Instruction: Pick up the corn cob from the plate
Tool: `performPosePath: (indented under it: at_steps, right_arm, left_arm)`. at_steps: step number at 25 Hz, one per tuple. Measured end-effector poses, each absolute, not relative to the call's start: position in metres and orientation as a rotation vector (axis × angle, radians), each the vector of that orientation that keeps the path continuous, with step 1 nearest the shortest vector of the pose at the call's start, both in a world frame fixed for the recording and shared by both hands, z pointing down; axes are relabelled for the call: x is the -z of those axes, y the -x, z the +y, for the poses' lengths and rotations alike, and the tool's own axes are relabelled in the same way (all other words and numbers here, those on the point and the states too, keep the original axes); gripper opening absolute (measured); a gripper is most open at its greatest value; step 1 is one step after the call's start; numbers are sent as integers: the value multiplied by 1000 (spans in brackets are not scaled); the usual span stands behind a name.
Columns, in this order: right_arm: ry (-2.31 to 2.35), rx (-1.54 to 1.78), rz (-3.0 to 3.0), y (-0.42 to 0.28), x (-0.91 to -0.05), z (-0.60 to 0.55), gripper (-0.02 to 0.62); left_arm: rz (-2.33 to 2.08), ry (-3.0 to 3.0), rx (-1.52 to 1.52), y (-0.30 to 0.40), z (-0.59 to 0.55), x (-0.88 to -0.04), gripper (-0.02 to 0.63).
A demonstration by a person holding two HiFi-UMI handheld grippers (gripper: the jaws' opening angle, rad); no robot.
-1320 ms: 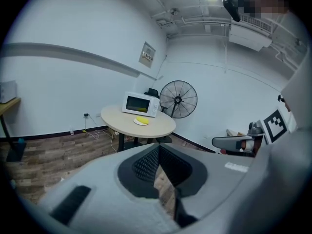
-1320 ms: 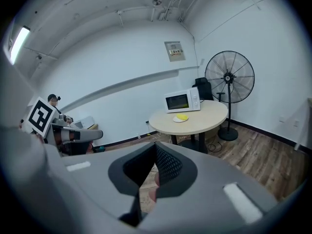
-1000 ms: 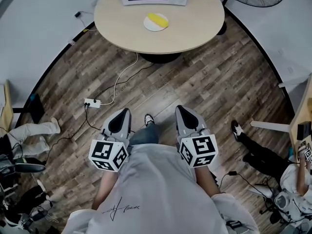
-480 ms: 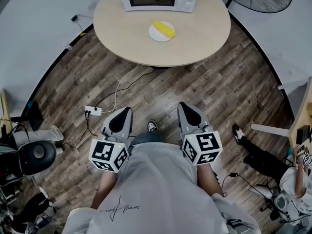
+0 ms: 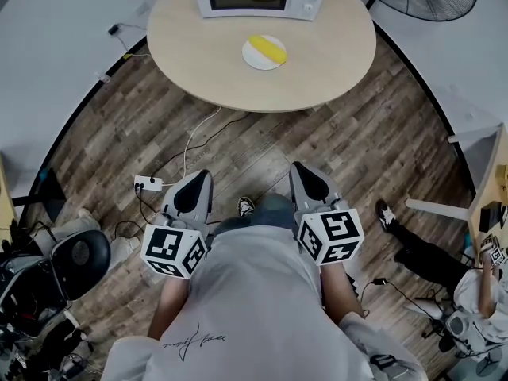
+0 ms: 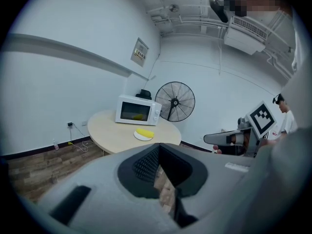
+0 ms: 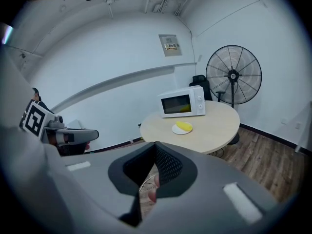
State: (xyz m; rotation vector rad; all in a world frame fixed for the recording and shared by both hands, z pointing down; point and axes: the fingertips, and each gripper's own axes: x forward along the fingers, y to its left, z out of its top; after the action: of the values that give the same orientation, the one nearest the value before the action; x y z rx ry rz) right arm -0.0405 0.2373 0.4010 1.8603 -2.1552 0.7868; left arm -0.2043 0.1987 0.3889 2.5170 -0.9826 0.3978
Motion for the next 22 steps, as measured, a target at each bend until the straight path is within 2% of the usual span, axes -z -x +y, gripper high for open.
performPosePath:
  at_steps: [7, 22]
  right_arm:
    - [-1862, -800, -2217, 36, -395, 208, 12]
    - [-1803, -787, -2285, -25, -389, 85, 14]
  left_arm:
    - [-986, -2476, -397, 195, 176, -399, -9]
    - [-1042, -2445, -400, 131, 53, -398, -10]
